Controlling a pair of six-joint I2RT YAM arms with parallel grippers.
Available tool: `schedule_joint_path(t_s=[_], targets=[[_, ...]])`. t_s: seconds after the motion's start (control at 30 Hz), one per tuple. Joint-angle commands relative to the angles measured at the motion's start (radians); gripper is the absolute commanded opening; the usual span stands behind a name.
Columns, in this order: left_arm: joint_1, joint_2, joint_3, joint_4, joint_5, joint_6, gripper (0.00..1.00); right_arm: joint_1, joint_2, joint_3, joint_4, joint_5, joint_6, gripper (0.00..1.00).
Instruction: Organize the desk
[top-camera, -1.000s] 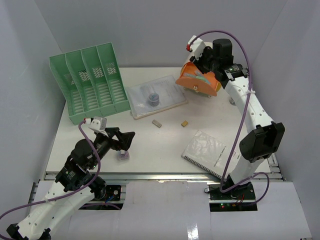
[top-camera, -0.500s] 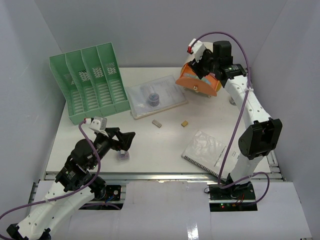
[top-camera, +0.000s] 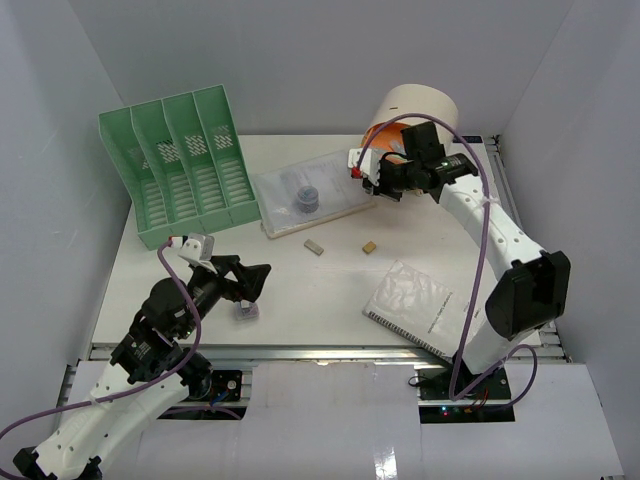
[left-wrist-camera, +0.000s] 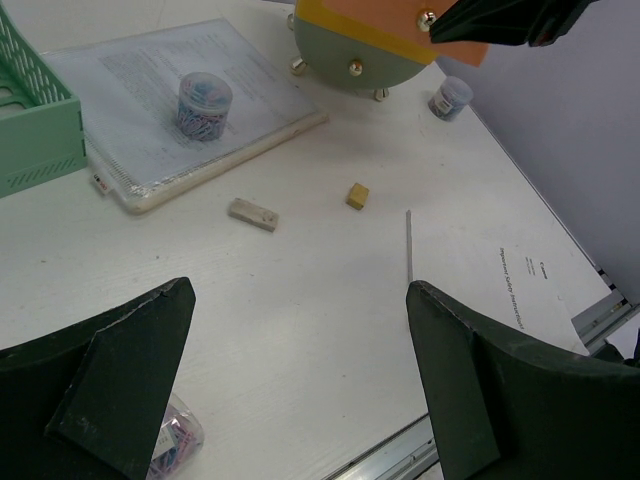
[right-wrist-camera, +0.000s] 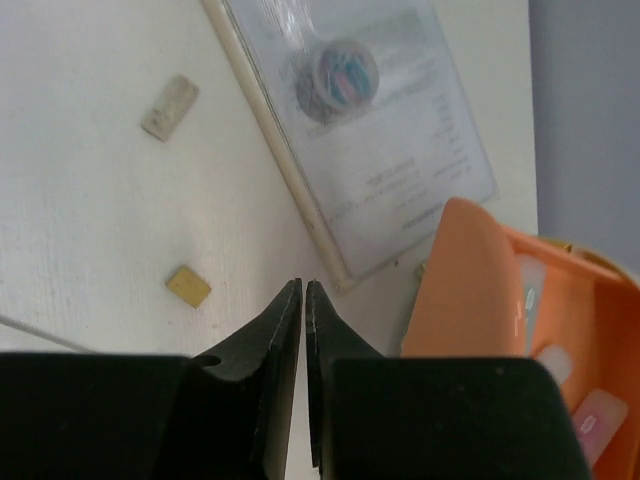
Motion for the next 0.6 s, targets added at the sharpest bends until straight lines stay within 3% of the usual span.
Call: schedule_joint_path(t_s=[0.0,0.23,0.4,0.57], targets=[[0.004,0.003,-0.007,-0.001,0.012,-0.004,0.98,0.045,0.032,-0.077,0.139,0.357,0.1,0.13],[0.004,0.004,-0.008,-0.001,0.011,-0.003,0.98,0.068,0.063,-0.177,0.398,0.675,0.185,0.15],[0.004,0.007,-0.008,-0.001,0.009,-0.003,0.98,0.068,0.087,-0.148,0.455,0.777,0.167,0.28],[0.004,0.004,-0.008,-0.003,0.01,-0.003,0.98,0.058,0.141,-0.073,0.466,0.827,0.146,0.53]])
